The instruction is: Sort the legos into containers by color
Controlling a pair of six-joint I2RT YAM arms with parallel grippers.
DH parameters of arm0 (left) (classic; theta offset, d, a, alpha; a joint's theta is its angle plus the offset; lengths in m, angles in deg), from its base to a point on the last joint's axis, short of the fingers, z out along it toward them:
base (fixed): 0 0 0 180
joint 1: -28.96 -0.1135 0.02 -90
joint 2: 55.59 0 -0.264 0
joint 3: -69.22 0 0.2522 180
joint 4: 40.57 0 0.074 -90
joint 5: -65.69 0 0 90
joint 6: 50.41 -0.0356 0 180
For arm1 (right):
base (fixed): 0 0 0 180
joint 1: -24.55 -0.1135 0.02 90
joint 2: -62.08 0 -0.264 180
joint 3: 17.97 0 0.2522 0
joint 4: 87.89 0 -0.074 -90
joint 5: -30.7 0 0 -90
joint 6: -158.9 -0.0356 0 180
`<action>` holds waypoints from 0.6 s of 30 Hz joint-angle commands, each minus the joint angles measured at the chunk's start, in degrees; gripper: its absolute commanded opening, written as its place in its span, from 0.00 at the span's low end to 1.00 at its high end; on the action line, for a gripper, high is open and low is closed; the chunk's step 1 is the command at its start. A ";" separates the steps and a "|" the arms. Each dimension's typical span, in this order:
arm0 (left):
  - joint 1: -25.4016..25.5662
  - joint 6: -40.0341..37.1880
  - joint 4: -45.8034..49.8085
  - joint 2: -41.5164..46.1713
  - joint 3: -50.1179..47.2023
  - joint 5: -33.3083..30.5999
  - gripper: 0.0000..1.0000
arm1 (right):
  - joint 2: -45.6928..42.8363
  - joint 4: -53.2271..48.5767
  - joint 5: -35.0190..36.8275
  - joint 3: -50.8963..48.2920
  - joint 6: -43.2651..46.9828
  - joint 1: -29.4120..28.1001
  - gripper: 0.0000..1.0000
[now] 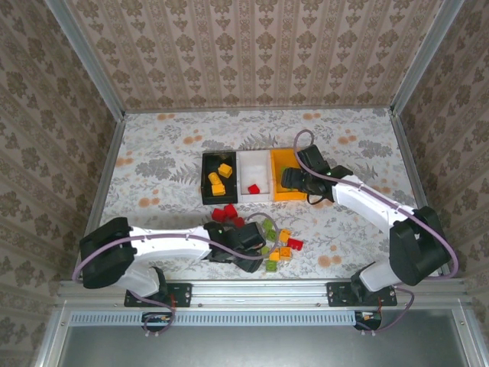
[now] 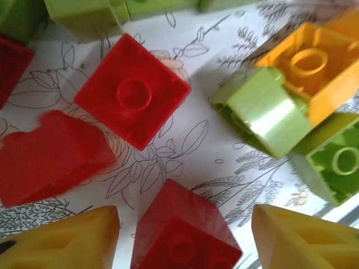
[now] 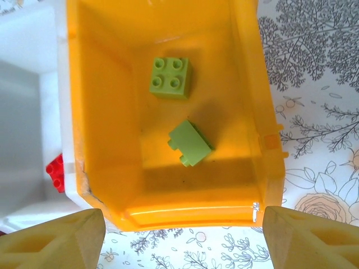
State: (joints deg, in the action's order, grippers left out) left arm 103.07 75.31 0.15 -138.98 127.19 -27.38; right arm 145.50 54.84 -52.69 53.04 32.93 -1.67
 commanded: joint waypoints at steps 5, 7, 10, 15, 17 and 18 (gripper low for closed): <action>0.95 0.13 4.26 -0.52 1.80 -3.90 0.50 | -2.64 1.09 -1.37 -1.34 -0.08 1.76 0.77; 1.04 0.05 4.85 0.60 1.92 -4.55 0.46 | -2.77 0.97 -1.51 -1.27 -0.10 2.22 0.77; 1.04 -0.58 5.80 2.69 2.87 -5.62 0.39 | -2.99 1.00 -1.67 -1.36 -0.25 2.73 0.77; -2.93 -5.81 8.49 5.76 9.09 -9.06 0.36 | -4.16 1.58 -1.72 -2.29 -0.50 3.21 0.77; -7.56 -8.68 6.19 5.83 11.54 -7.50 0.36 | -5.24 1.75 -1.87 -2.75 -0.68 3.32 0.77; -9.86 -10.01 4.77 5.20 13.24 -6.82 0.35 | -5.33 1.84 -1.95 -3.12 -0.85 3.31 0.77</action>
State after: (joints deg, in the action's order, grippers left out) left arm 98.19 70.72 6.49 -134.46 136.37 -33.15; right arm 142.33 55.89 -53.81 50.97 32.89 1.26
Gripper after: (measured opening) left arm 0.412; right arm 0.767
